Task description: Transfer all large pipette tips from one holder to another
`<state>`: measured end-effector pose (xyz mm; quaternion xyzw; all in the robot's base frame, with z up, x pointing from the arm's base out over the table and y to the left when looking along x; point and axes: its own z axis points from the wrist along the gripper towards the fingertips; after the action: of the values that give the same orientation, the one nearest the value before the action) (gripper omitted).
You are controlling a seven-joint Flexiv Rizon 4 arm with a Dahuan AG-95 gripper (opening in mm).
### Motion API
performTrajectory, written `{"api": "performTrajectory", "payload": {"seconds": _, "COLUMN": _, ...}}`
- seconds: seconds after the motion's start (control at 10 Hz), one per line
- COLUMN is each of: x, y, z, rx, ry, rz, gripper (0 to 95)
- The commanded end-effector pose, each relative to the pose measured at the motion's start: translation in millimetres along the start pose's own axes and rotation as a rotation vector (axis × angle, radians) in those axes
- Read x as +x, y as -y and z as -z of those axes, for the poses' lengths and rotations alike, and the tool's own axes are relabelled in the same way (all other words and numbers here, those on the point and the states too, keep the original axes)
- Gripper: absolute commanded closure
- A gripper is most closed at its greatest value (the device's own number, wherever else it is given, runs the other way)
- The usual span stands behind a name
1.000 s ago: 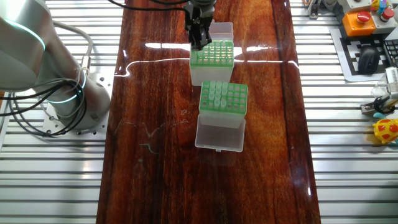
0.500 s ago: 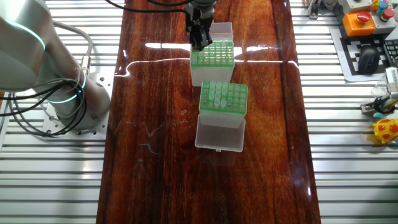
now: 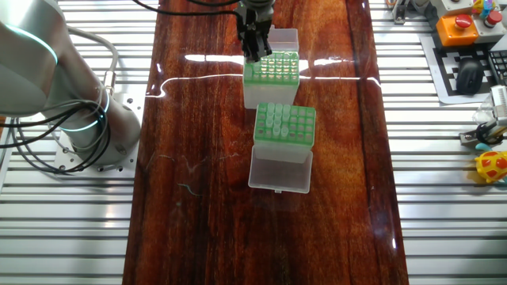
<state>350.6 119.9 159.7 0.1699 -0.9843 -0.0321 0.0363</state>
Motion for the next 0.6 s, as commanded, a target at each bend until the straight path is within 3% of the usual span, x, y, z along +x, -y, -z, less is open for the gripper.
{"api": "performTrajectory", "payload": {"seconds": 0.1, "x": 2.6, "y": 1.4, "z": 10.6, "rx": -0.003, "ry": -0.003, "rz": 0.001, "gripper": 95.0}}
{"api": "performTrajectory", "payload": {"seconds": 0.3, "x": 3.5, "y": 2.6, "z": 17.2, "rx": -0.005, "ry": -0.003, "rz": 0.005, "gripper": 95.0}}
{"api": "performTrajectory", "payload": {"seconds": 0.6, "x": 3.1, "y": 5.4, "z": 43.1, "rx": -0.007, "ry": -0.010, "rz": 0.019, "gripper": 95.0}}
